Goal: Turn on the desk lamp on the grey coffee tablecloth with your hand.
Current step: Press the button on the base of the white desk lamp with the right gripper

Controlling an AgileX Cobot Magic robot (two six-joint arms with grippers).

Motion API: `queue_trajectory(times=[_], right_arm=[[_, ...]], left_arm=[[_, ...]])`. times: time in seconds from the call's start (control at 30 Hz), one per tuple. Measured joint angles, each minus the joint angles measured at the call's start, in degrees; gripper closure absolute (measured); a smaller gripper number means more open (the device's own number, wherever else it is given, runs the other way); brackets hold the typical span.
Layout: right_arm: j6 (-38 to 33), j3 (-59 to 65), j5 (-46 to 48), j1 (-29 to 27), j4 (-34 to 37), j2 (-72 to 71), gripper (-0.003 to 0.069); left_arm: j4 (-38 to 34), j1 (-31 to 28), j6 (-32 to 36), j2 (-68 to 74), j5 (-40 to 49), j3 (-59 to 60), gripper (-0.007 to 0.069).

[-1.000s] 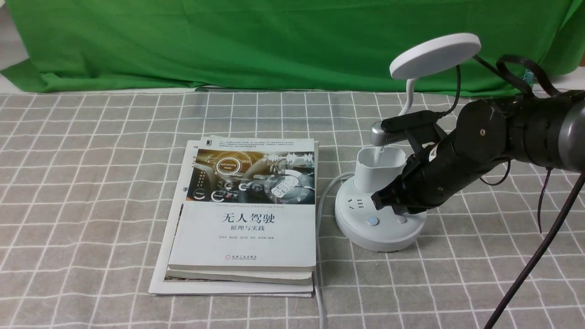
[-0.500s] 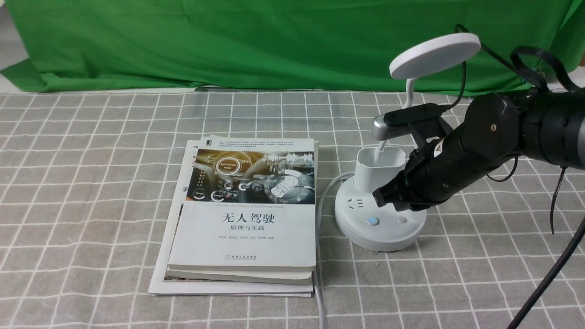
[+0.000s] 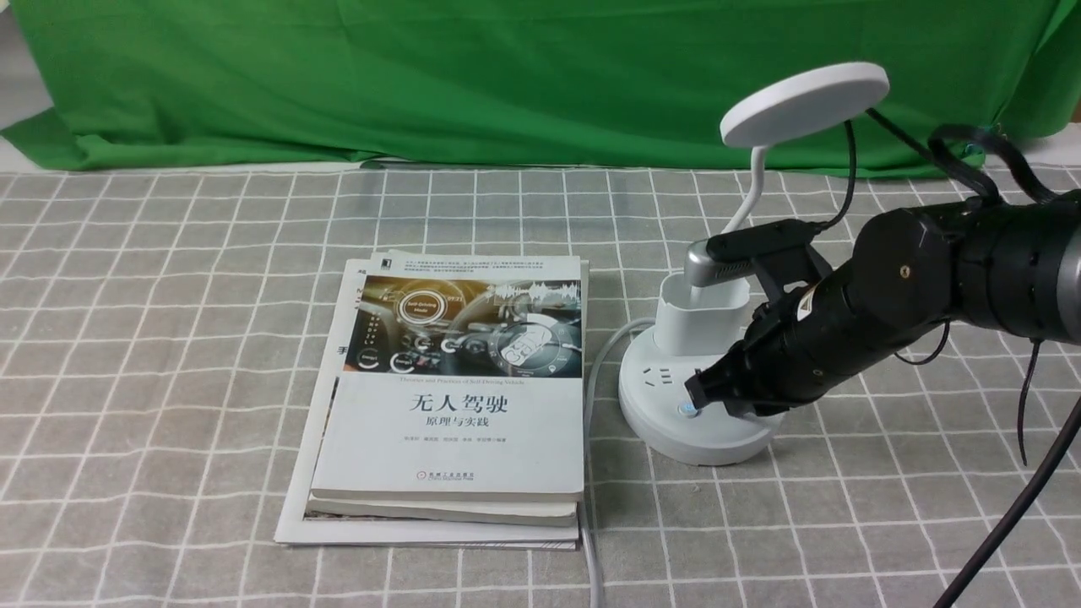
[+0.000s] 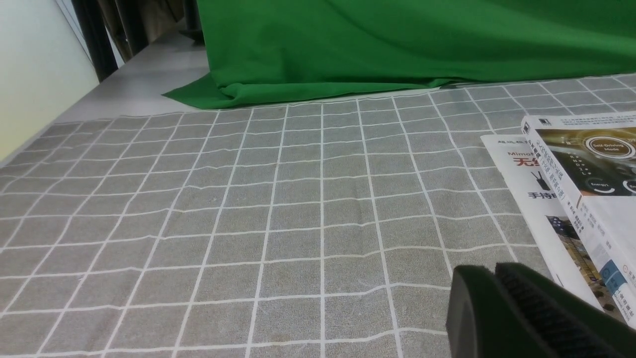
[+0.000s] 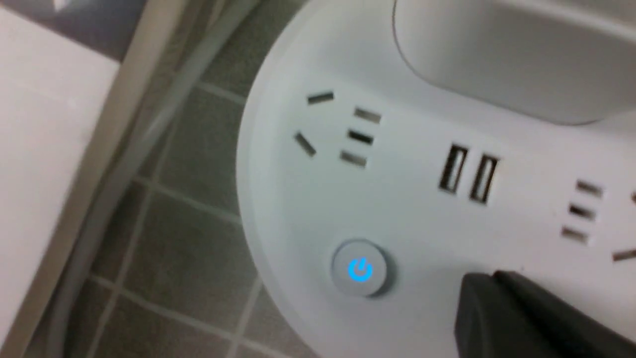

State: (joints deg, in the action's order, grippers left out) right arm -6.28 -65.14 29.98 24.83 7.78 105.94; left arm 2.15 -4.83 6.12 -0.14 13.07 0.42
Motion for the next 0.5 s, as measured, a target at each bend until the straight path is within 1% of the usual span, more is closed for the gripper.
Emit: queue_trajectory(times=[0.27, 0.43, 0.5], right_arm=[[0.10, 0.24, 0.11, 0.06, 0.24, -1.57, 0.0624], [0.10, 0.68, 1.53, 0.06, 0.24, -6.26, 0.0624], [0.17, 0.68, 4.17, 0.06, 0.24, -9.72, 0.0624]], left_arm=[[0.00, 0.00, 0.07, 0.00, 0.00, 0.00, 0.0606], [0.00, 0.00, 0.07, 0.00, 0.00, 0.00, 0.0606], [0.00, 0.00, 0.07, 0.00, 0.00, 0.00, 0.0606]])
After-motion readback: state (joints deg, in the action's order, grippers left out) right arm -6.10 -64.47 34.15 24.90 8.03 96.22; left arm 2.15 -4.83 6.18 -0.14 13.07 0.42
